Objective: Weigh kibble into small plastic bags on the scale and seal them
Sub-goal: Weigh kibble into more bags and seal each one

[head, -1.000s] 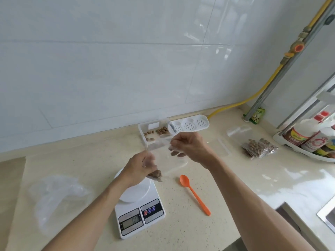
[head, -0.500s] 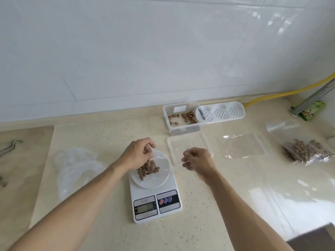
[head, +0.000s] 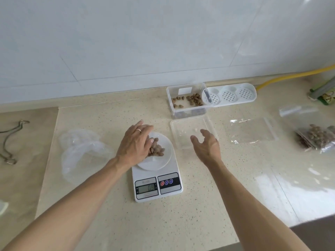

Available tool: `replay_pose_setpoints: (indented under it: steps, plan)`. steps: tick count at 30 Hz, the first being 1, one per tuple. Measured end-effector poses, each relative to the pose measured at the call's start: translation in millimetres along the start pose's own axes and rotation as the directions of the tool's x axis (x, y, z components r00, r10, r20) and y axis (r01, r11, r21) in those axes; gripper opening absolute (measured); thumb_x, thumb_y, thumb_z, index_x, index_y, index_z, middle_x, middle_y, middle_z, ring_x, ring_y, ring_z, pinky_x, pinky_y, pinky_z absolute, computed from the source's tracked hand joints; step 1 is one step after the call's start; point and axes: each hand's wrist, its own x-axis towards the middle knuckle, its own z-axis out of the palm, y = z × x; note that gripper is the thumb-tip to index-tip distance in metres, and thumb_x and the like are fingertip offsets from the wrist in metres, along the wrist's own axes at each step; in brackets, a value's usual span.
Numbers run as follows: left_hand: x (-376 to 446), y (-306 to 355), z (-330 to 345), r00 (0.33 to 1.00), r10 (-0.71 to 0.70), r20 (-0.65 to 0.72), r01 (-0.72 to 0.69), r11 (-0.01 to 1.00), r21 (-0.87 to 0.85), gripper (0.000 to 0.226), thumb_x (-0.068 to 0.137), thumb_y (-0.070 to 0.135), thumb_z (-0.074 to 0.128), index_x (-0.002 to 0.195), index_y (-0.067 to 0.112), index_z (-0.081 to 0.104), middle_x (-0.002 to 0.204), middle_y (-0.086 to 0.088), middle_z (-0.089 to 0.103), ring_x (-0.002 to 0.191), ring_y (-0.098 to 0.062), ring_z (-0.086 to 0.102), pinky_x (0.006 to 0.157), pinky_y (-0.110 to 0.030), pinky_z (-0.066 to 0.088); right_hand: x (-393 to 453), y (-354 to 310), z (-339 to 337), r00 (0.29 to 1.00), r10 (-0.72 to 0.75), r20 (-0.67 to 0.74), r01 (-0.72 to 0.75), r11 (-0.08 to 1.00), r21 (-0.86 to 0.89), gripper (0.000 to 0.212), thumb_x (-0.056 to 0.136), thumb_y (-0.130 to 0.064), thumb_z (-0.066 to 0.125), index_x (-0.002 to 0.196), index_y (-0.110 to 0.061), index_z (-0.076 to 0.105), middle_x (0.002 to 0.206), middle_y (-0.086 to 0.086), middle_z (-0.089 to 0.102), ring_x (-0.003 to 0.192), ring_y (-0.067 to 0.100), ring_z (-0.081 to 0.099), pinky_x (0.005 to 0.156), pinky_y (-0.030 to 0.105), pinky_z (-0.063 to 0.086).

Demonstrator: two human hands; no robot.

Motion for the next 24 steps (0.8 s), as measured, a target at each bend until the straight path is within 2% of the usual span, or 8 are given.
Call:
replay_pose_setpoints:
  steps: [3, 5, 8, 11, 15, 18, 21, 24]
  plan:
    - [-27, -6, -1, 0.999, -0.029, 0.030, 0.026, 0.993, 0.116, 0.049, 0.099, 0.032, 0.038, 0.143, 0.010, 0.040, 0.145, -0.014, 0.046, 0.145, -0.031, 0.025, 0.118, -0.051, 0.020, -14, -15, 6, 0.974, -0.228, -0.009, 0.220, 0.946, -0.237, 0.054, 0.101, -0.037, 0.047, 0.147, -0.010, 0.038, 0.153, 0.012, 0.040, 0.141, 0.031, 0.033, 0.111, 0.047, 0.033]
    - [-46, -11, -2, 0.997, -0.053, 0.053, 0.042, 0.980, 0.197, 0.056, 0.100, 0.040, 0.028, 0.145, 0.009, 0.038, 0.147, -0.014, 0.044, 0.145, -0.032, 0.023, 0.117, -0.054, 0.018, -24, -24, 13, 0.932, -0.357, 0.070, 0.358, 0.867, -0.347, 0.055, 0.104, -0.038, 0.037, 0.153, -0.013, 0.028, 0.161, 0.011, 0.026, 0.149, 0.028, 0.019, 0.118, 0.046, 0.021]
    - [-75, -16, -2, 0.991, -0.101, 0.084, 0.074, 0.958, 0.276, 0.064, 0.098, 0.048, 0.020, 0.147, 0.009, 0.036, 0.150, -0.014, 0.040, 0.147, -0.032, 0.018, 0.117, -0.056, 0.016, -37, -32, 22, 0.878, -0.442, 0.186, 0.476, 0.762, -0.439, 0.058, 0.105, -0.041, 0.026, 0.157, -0.018, 0.012, 0.165, 0.007, 0.007, 0.153, 0.025, 0.000, 0.123, 0.046, 0.004]
    - [-100, -15, 1, 0.985, -0.139, 0.102, 0.101, 0.945, 0.311, 0.068, 0.098, 0.052, 0.016, 0.149, 0.010, 0.031, 0.154, -0.013, 0.034, 0.148, -0.031, 0.013, 0.118, -0.056, 0.012, -47, -33, 30, 0.849, -0.464, 0.253, 0.525, 0.681, -0.511, 0.063, 0.103, -0.049, 0.018, 0.158, -0.020, 0.005, 0.166, 0.006, -0.003, 0.152, 0.024, -0.010, 0.121, 0.046, -0.008]
    - [-122, -13, 8, 0.980, -0.173, 0.101, 0.131, 0.937, 0.325, 0.070, 0.097, 0.054, 0.014, 0.150, 0.010, 0.029, 0.155, -0.014, 0.031, 0.148, -0.032, 0.010, 0.117, -0.055, 0.010, -57, -31, 36, 0.834, -0.475, 0.280, 0.542, 0.614, -0.573, 0.082, 0.087, -0.060, -0.009, 0.157, -0.020, 0.003, 0.166, 0.006, -0.005, 0.152, 0.024, -0.010, 0.119, 0.045, -0.011]
    - [-131, -12, 12, 0.979, -0.184, 0.084, 0.150, 0.940, 0.307, 0.072, 0.097, 0.056, 0.008, 0.152, 0.011, 0.022, 0.157, -0.013, 0.025, 0.149, -0.031, 0.004, 0.118, -0.055, 0.005, -61, -29, 38, 0.835, -0.471, 0.285, 0.540, 0.601, -0.589, 0.080, 0.090, -0.060, -0.008, 0.158, -0.019, 0.003, 0.166, 0.006, -0.005, 0.152, 0.024, -0.011, 0.118, 0.044, -0.013]
    - [-136, -14, 14, 0.982, -0.174, 0.075, 0.144, 0.945, 0.293, 0.071, 0.097, 0.057, 0.005, 0.152, 0.012, 0.014, 0.159, -0.012, 0.020, 0.149, -0.030, 0.000, 0.119, -0.054, 0.002, -65, -27, 41, 0.843, -0.461, 0.279, 0.528, 0.608, -0.593, 0.066, 0.101, -0.053, 0.007, 0.158, -0.019, 0.006, 0.166, 0.008, -0.003, 0.152, 0.024, -0.009, 0.117, 0.044, -0.013]
    - [-139, -17, 14, 0.983, -0.167, 0.073, 0.138, 0.942, 0.307, 0.070, 0.097, 0.057, 0.004, 0.152, 0.014, 0.010, 0.160, -0.011, 0.015, 0.149, -0.030, -0.005, 0.119, -0.053, -0.002, -69, -25, 45, 0.845, -0.454, 0.283, 0.526, 0.606, -0.596, 0.072, 0.096, -0.055, 0.001, 0.158, -0.019, 0.004, 0.166, 0.008, -0.003, 0.152, 0.024, -0.010, 0.119, 0.046, -0.010]
